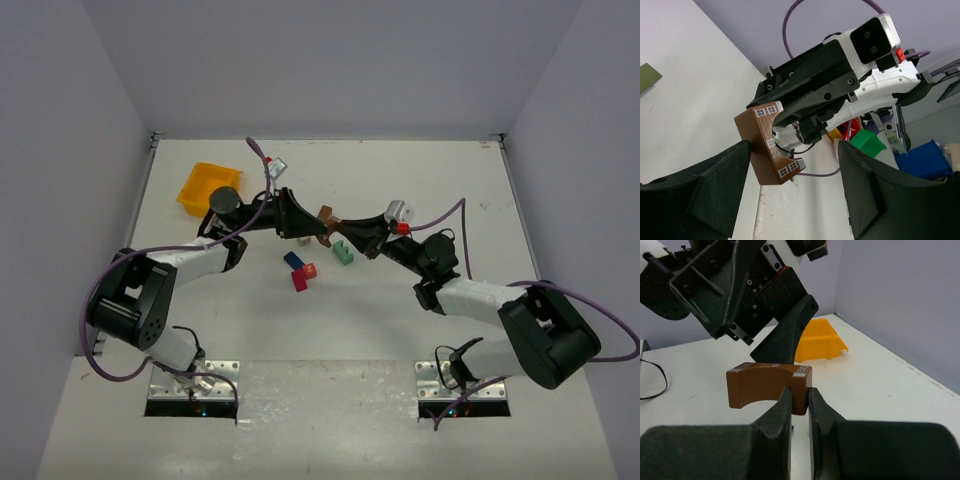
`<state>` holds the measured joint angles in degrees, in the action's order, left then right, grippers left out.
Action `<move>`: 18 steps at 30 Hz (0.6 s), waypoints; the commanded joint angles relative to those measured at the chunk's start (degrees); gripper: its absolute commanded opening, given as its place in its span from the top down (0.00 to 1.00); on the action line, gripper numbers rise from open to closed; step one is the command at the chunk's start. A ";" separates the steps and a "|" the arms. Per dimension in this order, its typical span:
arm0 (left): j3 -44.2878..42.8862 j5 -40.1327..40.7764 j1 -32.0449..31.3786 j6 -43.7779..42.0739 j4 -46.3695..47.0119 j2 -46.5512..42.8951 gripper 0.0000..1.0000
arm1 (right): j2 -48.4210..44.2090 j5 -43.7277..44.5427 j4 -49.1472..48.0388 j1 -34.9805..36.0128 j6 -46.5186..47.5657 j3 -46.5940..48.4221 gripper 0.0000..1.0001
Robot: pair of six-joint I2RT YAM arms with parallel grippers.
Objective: Build the wood block tower
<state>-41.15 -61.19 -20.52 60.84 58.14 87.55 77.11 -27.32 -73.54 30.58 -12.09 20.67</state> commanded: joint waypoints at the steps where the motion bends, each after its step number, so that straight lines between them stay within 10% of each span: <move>1: -1.59 -2.50 -1.18 2.02 5.50 1.29 0.34 | -2.74 -2.77 -21.21 0.45 0.91 1.15 0.99; 12: -1.11 -3.87 -1.54 6.09 11.89 2.35 0.47 | -4.13 -5.13 -21.03 0.37 0.40 0.88 0.99; 18: -0.69 -4.56 -2.32 7.54 13.93 1.48 0.74 | -1.19 -4.59 -20.59 0.45 0.89 2.03 0.99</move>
<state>-41.16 -64.22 -21.47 67.49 65.69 90.13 73.91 -32.17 -75.32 30.59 -11.92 20.72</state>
